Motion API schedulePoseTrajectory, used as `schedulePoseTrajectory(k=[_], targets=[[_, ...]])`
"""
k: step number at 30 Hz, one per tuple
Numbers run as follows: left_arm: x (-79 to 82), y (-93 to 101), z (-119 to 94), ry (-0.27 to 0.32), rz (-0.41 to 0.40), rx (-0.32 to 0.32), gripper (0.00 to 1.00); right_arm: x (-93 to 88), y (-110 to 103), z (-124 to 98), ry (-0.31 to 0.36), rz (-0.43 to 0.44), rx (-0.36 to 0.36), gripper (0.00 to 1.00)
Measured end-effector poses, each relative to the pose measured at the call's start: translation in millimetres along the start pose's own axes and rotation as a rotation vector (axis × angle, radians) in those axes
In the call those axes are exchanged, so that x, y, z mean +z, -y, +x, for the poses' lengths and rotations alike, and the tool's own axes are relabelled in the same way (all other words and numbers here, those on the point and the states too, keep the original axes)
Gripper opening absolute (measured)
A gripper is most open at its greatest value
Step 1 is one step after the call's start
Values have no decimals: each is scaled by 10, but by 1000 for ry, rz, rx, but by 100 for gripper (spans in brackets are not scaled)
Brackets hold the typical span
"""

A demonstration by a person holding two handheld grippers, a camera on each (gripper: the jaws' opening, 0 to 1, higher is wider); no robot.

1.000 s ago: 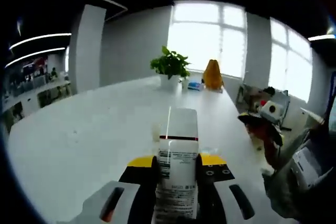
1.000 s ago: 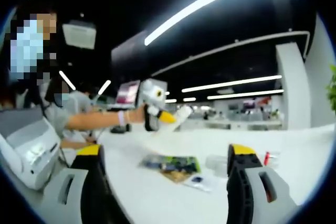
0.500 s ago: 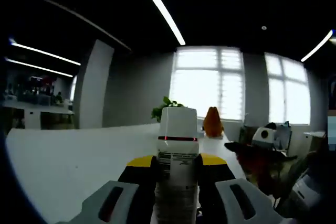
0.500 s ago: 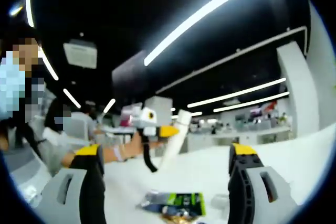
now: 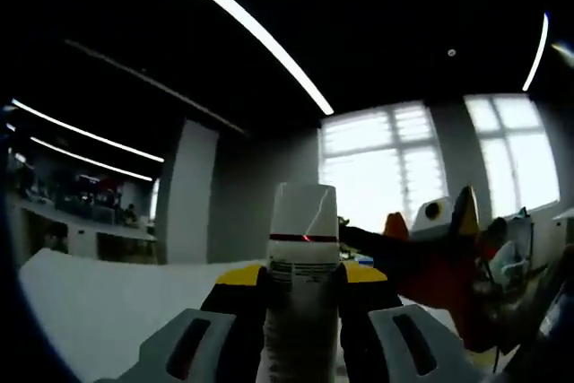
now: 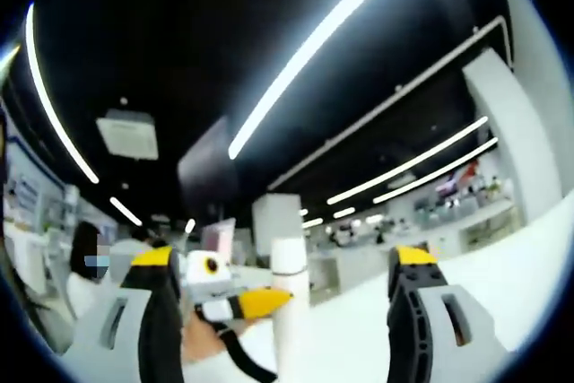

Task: Arrange the skincare products in the storage area until every visible bottle or jar stands upright without overlapping.

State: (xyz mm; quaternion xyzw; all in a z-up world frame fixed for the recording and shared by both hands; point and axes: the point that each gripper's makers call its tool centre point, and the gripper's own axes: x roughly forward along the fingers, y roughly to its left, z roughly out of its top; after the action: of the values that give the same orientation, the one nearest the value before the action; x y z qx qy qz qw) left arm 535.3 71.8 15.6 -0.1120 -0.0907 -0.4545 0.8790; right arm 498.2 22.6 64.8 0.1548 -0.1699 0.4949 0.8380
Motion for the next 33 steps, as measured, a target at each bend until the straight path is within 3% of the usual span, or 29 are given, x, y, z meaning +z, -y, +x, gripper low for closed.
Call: schedulePoseTrajectory(k=[5, 9, 13, 18, 22, 24, 26, 31, 33], targets=[[162, -99, 0, 78, -13, 32, 30, 13, 56, 190, 33, 29, -11, 92], [261, -270, -14, 142, -39, 80, 30, -80, 207, 281, 13, -38, -49, 91], [300, -296, -64, 208, -104, 32, 31, -314, 304, 255, -33, -106, -72, 89], [203, -297, -107, 207, -109, 42, 31, -631, 322, 220, -113, -134, -67, 89], [143, -267, -103, 210, -158, 14, 31, -908, 239, 282, -169, -62, -27, 89], [129, -252, -100, 211, -175, 4, 31, -992, 211, 300, -173, -58, -31, 84], [112, -212, -85, 204, -173, -1, 31, -1063, 201, 316, -187, -81, -44, 79], [78, -175, -90, 190, -139, 7, 31, -1128, 59, 351, -179, -109, -37, 80], [87, -207, -121, 205, -173, 8, 31, -1113, 39, 356, -172, -134, -39, 76]])
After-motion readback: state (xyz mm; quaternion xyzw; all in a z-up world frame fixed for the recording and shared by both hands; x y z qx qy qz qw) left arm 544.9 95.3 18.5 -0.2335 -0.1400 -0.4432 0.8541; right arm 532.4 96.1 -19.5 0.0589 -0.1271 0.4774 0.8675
